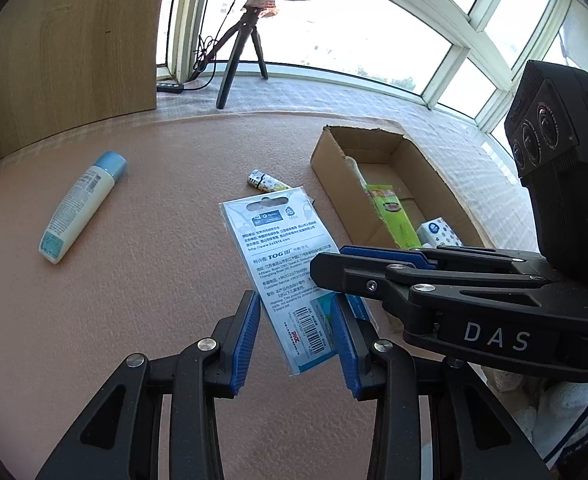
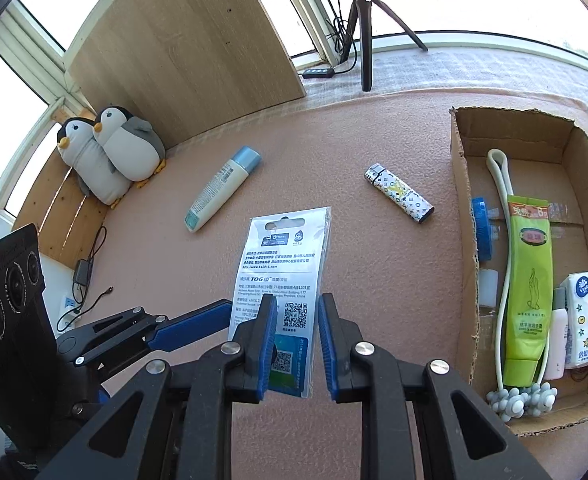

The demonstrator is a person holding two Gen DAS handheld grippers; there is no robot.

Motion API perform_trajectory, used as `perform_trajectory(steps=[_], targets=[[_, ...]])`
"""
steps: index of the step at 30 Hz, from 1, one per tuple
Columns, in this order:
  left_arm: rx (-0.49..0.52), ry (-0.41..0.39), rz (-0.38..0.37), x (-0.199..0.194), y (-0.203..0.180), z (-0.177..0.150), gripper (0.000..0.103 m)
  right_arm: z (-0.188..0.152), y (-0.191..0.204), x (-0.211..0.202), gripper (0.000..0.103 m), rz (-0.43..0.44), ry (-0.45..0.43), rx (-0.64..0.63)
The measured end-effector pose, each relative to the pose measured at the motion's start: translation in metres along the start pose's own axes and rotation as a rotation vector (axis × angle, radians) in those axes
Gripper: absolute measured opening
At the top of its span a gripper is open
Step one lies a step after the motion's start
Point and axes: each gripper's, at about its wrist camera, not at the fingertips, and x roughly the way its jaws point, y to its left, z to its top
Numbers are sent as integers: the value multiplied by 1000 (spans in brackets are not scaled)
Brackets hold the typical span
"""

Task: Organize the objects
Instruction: 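Lift the card package with the left tool and carry it toward the box, then lower the card package into the box and open the left tool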

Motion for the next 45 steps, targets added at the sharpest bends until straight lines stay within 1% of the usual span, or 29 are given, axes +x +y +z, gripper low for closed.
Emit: perform_trajectory(steps=[5, 11, 16, 21, 23, 28, 36, 37, 39, 40, 41, 43, 45], targets=[[54, -12, -33, 6, -33, 16, 39, 4, -24, -26, 21, -32, -50, 28], [119, -10, -77, 25, -77, 33, 39, 5, -60, -53, 21, -80, -100, 74], [158, 7, -116, 44, -111, 42, 39, 4, -93, -69, 21, -111, -124, 120], [194, 22, -137, 63, -138, 49, 38, 2, -121, -80, 21, -136, -135, 155], [205, 24, -143, 69, -147, 52, 35, 1, -132, -83, 20, -145, -133, 168], [231, 38, -146, 85, -163, 57, 34, 0, -155, -87, 20, -143, -134, 204], [251, 51, -151, 96, -174, 59, 34, 0, -167, -90, 20, -160, -137, 209], [253, 54, -152, 96, -175, 59, 35, 0, -168, -91, 20, -164, -139, 213], [248, 60, -144, 97, -174, 59, 48, 0, -170, -92, 22, -181, -146, 224], [243, 57, -141, 97, -173, 59, 64, 0, -172, -92, 31, -187, -145, 229], [240, 50, -141, 96, -171, 59, 70, 0, -174, -92, 42, -194, -149, 236], [246, 46, -135, 93, -170, 59, 70, -1, -174, -94, 54, -209, -164, 242], [248, 45, -129, 92, -169, 58, 70, -1, -174, -96, 55, -217, -171, 245]])
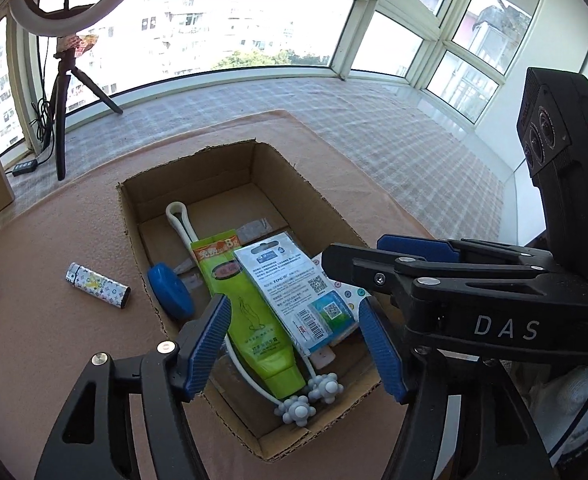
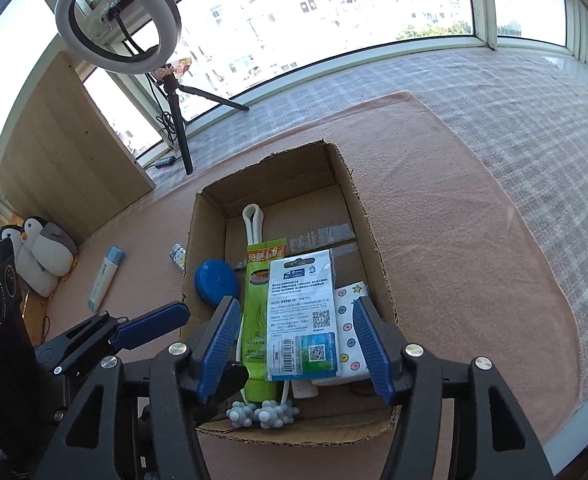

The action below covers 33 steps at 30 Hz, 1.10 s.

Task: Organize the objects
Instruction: 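Lower the card package into the box and open the left tool, then move the left tool to the blue-capped lotion bottle and grasp it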

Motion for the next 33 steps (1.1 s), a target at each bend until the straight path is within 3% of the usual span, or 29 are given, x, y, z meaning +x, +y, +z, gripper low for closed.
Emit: perform_trajectory(steps=[10, 14, 22, 33], targets=[[-27, -13, 18, -20, 18, -12, 70, -7, 14, 2, 57, 4, 8, -1], [-50, -26, 48, -34, 33, -19, 77, -11, 26, 2, 61, 13, 4, -5], [-158, -47, 123, -70, 87, -36, 87, -20, 61, 7, 64, 51, -13, -19], [-261, -69, 216, -119, 166, -70, 88, -36, 112, 23, 64, 121, -10, -17]])
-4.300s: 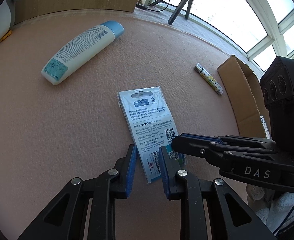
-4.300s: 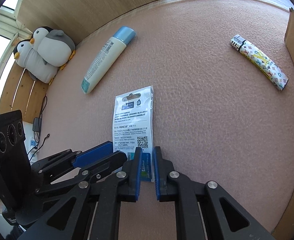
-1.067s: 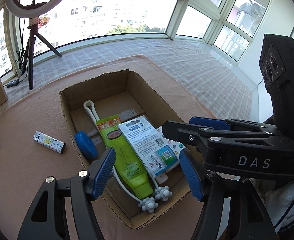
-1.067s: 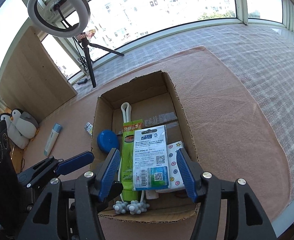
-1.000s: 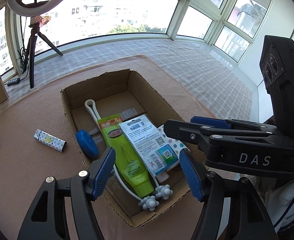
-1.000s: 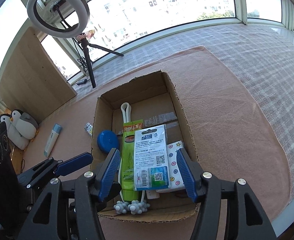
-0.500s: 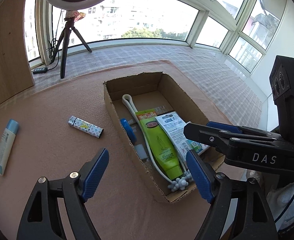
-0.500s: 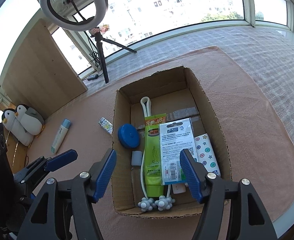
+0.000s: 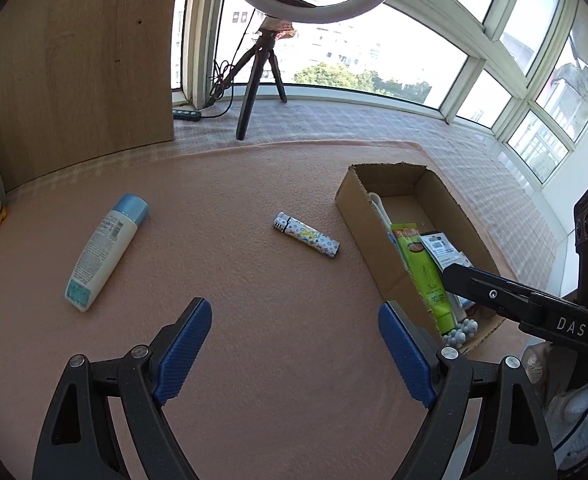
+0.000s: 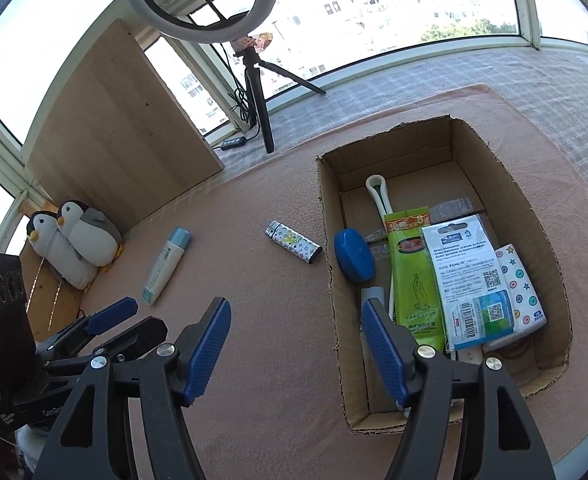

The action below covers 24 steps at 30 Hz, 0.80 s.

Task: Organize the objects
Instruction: 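Move the left tool to the blue-capped lotion bottle and grasp it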

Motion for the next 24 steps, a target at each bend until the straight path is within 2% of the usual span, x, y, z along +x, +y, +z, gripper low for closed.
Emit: perform_trajectory(steps=[8, 11, 16, 24], targets=[[-63, -15, 75, -13, 73, 2, 88, -14, 32, 13, 64, -9, 41, -32], [-114, -18, 113, -10, 109, 7, 88, -20, 42, 18, 64, -26, 73, -52], [-180, 6, 130, 9, 157, 21, 87, -29, 51, 25, 64, -39, 111, -59], [-199, 23, 141, 48, 184, 53, 86, -39, 46, 29, 64, -56, 146, -43]])
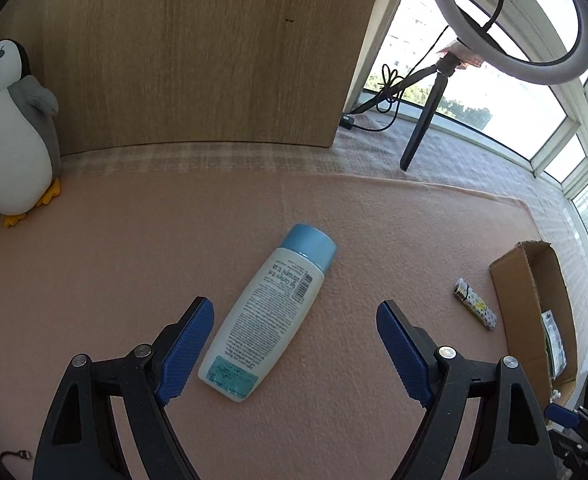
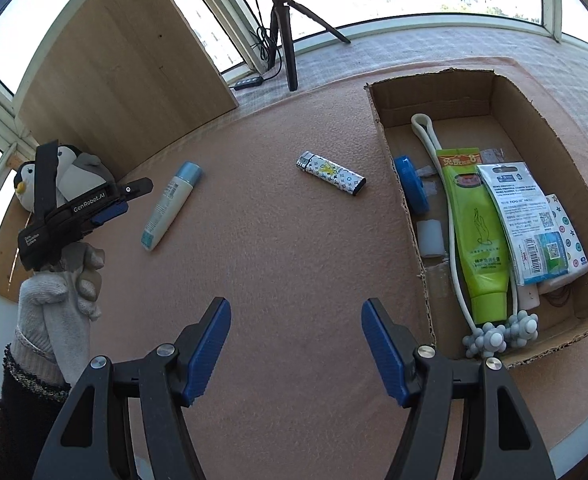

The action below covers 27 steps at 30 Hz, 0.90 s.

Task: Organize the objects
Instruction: 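Move the left tool to the blue-capped lotion bottle and grasp it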

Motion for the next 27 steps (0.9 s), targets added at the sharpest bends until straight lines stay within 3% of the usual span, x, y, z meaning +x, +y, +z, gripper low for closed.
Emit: perform_trajectory(steps=[14, 17, 27], targets=[[-19, 95, -26, 55, 9, 22, 62, -2, -19, 1, 64, -18, 18, 38], [-8, 113, -16, 60, 10, 21, 53, -1, -19, 2, 64, -14, 17, 39], [-31, 101, -40, 49, 11, 7, 46, 2, -5, 9, 64, 9, 29, 11]])
